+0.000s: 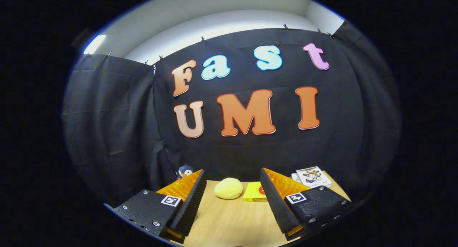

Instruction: Open the storage box then place both shoes into the box .Put the left shoe in first, then the right shoe, with the right side of both shoes facing outward in a uniform manner.

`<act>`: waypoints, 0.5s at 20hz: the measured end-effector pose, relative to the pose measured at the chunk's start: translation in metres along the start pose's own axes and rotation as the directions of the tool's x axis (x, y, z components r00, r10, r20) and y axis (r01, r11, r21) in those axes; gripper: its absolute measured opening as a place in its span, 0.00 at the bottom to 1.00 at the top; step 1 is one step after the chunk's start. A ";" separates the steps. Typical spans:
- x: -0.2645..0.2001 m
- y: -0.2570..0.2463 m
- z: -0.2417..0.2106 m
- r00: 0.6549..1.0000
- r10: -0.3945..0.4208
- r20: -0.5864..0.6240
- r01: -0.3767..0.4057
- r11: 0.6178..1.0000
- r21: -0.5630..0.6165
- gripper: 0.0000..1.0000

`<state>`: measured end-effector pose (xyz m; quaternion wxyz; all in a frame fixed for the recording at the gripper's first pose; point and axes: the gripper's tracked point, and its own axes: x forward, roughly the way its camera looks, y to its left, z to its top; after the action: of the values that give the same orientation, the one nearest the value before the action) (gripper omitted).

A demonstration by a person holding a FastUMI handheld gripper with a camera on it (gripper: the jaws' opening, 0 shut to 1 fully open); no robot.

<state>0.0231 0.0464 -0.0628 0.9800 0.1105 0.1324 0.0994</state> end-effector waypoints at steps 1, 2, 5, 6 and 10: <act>-0.005 -0.014 0.006 1.000 -0.020 0.017 0.020 1.000 -0.015 0.91; -0.012 -0.026 0.012 0.999 -0.041 0.035 0.042 0.999 -0.023 0.92; -0.030 -0.048 0.025 0.995 -0.059 0.076 0.061 0.998 -0.027 0.92; -0.034 -0.053 0.030 0.993 -0.059 0.100 0.062 0.998 -0.025 0.93; -0.058 -0.081 0.042 0.980 -0.109 0.164 0.123 0.989 -0.077 0.94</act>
<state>-0.0065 -0.0516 -0.0293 0.9954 0.0674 0.0555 0.0384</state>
